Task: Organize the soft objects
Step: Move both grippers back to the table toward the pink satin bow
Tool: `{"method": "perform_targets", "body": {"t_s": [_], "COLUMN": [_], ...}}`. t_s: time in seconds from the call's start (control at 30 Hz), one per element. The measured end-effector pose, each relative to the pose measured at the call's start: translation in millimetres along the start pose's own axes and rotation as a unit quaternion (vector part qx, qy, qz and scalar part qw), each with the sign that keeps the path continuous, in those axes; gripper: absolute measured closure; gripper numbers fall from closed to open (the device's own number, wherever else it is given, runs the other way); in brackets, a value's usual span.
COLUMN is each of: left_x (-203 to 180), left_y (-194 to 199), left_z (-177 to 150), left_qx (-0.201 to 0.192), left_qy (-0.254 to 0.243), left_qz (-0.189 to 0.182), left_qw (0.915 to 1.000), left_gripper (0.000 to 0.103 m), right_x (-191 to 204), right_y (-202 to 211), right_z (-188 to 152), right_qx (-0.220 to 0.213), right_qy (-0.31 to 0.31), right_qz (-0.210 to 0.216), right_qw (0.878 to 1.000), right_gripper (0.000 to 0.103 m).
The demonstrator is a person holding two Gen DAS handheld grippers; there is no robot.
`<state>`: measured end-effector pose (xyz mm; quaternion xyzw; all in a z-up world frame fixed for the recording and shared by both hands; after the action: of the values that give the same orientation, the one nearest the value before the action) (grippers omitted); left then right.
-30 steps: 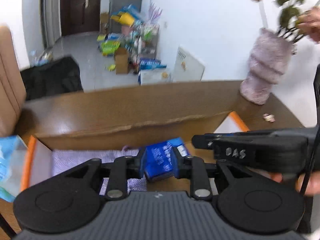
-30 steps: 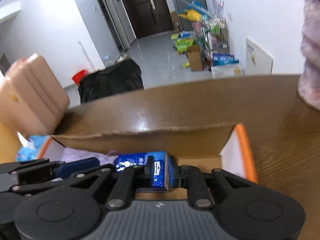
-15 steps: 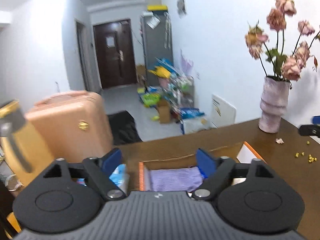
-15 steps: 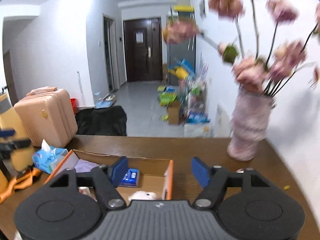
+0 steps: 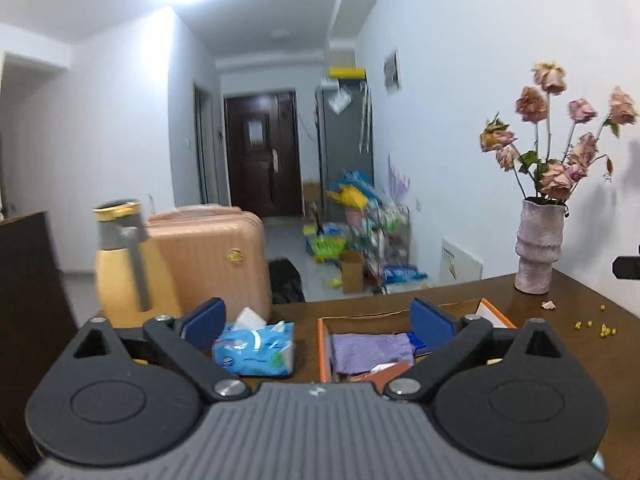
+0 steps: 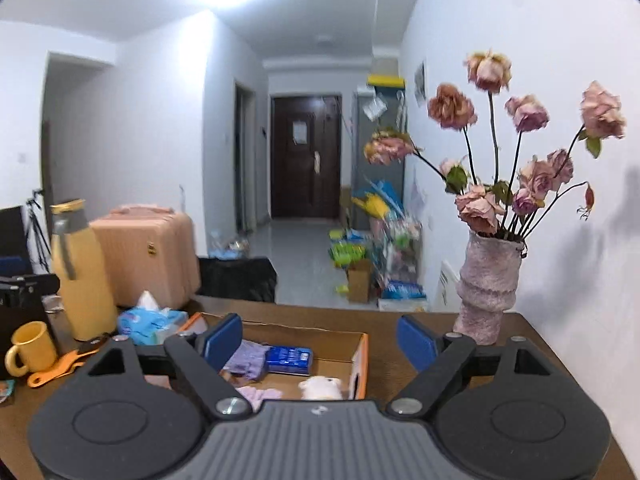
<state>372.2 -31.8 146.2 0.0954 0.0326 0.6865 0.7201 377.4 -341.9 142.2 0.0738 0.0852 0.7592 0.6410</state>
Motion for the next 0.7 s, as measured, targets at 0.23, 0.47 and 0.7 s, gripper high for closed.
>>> {"method": "perform_targets", "body": {"t_s": [0.23,0.47,0.7], "left_x": [-1.8,0.1,-10.3], "left_y": [87.8,118.9,88.9], "left_z": [-85.2,-138.2,-146.2], "left_qx": [-0.012,0.041,0.070], "left_qy": [0.002,0.013,0.037], "left_qz": [-0.013,-0.020,-0.039], "left_qw": [0.9998,0.9989,0.9961], "left_gripper": [0.000,0.000,0.000], "right_x": [33.1,46.9,33.0], "right_y": [73.7,115.5,103.2], "right_z": [-80.2,-164.2,-178.6], "right_qx": [-0.021,0.007,0.029], "right_qy": [-0.012,-0.095,-0.115], "right_qz": [0.040,0.055,0.037], "right_qw": [0.999,0.994,0.992], "right_gripper": [0.016,0.015,0.016]}}
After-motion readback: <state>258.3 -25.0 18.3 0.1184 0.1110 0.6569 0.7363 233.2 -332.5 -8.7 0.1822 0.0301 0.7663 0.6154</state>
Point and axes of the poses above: each gripper's, at about its wrist camera, not at the fingertips, and y roughly against the way its jaws point, x to its left, z to its top, the point moved 5 cm from there along -y, roughly the way its jaws point, and after that the axes turned 4 degrees about -x, right-handed, at the moved point
